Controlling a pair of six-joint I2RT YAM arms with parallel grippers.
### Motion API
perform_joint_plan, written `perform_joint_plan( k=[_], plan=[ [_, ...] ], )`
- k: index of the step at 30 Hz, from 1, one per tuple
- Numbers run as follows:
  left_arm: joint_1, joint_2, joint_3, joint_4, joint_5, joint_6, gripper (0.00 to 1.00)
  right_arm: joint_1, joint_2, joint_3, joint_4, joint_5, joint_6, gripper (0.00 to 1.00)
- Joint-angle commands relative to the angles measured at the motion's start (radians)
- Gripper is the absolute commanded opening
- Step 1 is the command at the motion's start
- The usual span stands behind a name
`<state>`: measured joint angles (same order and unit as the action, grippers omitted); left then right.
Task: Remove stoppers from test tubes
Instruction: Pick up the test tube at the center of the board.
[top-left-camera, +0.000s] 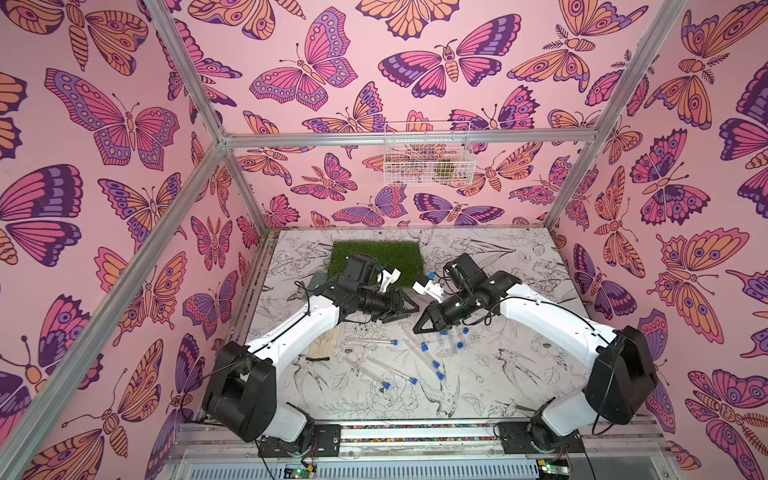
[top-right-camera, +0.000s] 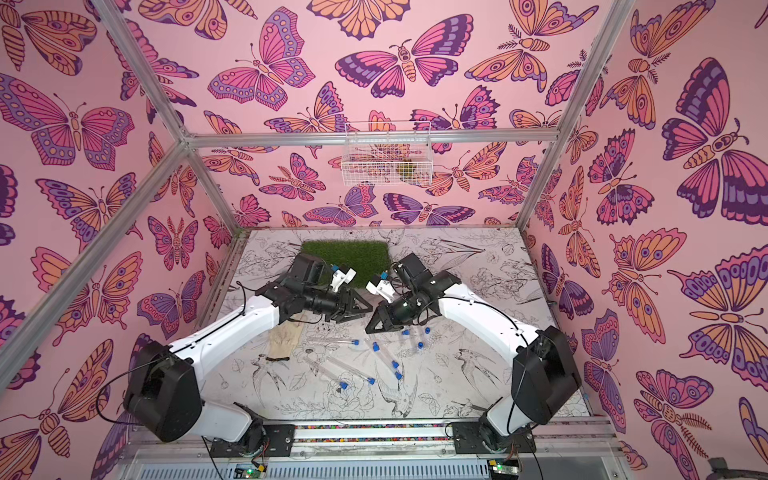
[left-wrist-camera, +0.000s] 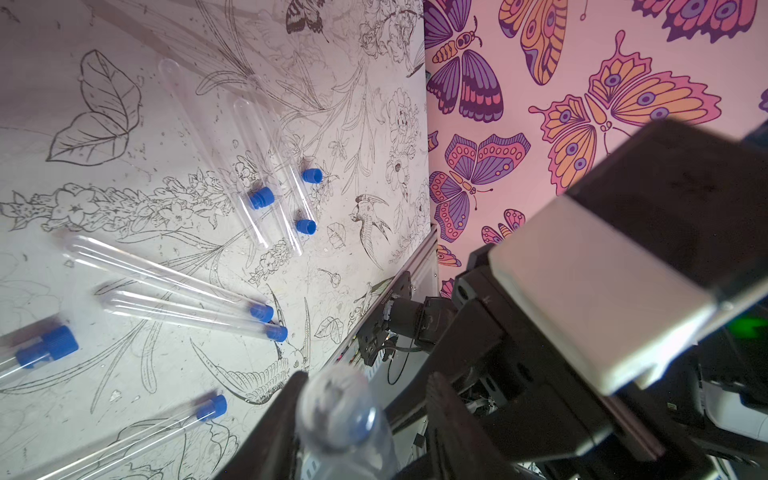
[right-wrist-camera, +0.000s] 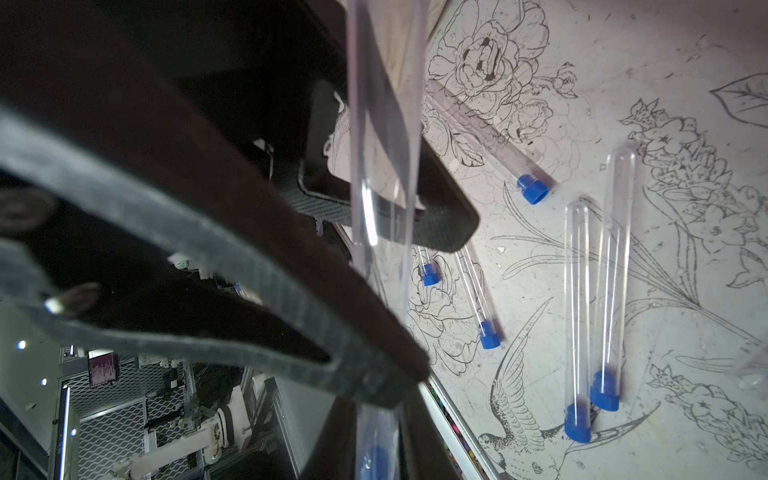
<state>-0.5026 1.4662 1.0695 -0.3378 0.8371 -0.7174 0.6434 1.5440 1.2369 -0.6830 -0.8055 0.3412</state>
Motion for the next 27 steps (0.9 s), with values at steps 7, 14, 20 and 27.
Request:
perform_joint_plan(
  k=[7, 14, 20, 27],
  plan=[
    [-0.003, 0.013, 0.022, -0.013, -0.007, 0.023, 0.43, 0.006, 0.015, 0.03, 0.009, -0.006, 0.005, 0.19],
    [-0.003, 0.022, 0.029, -0.016, -0.003, 0.026, 0.3, 0.007, 0.016, 0.027, 0.011, -0.002, 0.005, 0.19],
    [-0.003, 0.022, 0.027, -0.024, -0.004, 0.031, 0.19, 0.006, 0.013, 0.027, 0.011, 0.005, 0.004, 0.19],
    [-0.004, 0.018, 0.026, -0.035, -0.009, 0.037, 0.16, 0.006, 0.011, 0.03, 0.007, 0.012, 0.002, 0.19]
  ],
)
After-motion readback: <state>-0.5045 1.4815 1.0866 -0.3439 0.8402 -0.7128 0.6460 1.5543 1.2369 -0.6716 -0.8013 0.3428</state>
